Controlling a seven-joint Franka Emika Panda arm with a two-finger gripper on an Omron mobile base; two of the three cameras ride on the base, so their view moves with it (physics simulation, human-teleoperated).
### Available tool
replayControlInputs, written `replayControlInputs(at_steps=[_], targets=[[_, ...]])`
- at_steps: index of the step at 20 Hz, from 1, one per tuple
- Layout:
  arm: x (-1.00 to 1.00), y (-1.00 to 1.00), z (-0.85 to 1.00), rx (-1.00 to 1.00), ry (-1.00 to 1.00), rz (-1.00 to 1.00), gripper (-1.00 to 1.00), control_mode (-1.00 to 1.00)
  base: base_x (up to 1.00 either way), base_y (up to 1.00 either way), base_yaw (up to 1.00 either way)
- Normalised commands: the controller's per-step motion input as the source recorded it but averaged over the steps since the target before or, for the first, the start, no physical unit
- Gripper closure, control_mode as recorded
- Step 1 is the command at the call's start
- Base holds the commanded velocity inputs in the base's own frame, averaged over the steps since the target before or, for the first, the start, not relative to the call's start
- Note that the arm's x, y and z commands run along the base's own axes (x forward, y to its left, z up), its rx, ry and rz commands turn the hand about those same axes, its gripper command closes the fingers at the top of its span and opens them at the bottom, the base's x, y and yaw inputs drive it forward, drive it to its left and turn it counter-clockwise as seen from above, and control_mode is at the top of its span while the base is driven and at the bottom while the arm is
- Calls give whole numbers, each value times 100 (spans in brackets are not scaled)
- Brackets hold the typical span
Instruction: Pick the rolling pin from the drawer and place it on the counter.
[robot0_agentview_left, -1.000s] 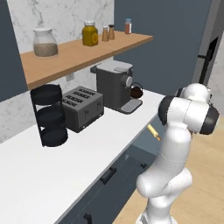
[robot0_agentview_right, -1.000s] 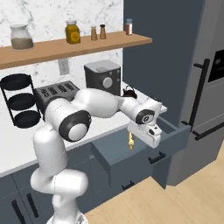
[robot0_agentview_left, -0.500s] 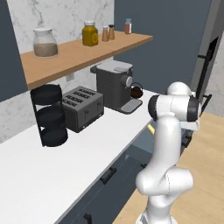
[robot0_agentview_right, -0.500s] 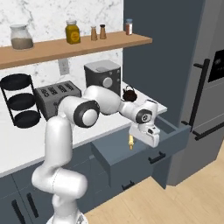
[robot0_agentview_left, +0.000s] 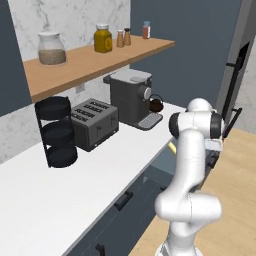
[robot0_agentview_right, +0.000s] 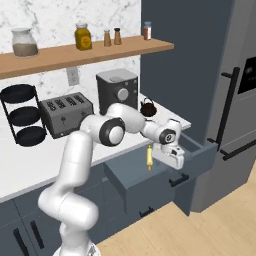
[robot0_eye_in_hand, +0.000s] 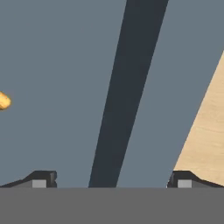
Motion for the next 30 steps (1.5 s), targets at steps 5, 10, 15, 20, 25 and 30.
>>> replayControlInputs(at_steps=[5,10,15,20,25,30], targets=[[-1,-91,-45,-9,21,0,-100,-100,0,0,0],[-58,-100,-6,-1,13,0,-100,-100,0,0,0],[-100,-100,-5,0,1,0,-100,-100,0,0,0],[-93,-94,23,8,0,0,-100,-100,0,0,0],[-13,18,98,14,-21,16,-100,-100,0,0,0],[53,85,63,6,-19,32,-100,-100,0,0,0]])
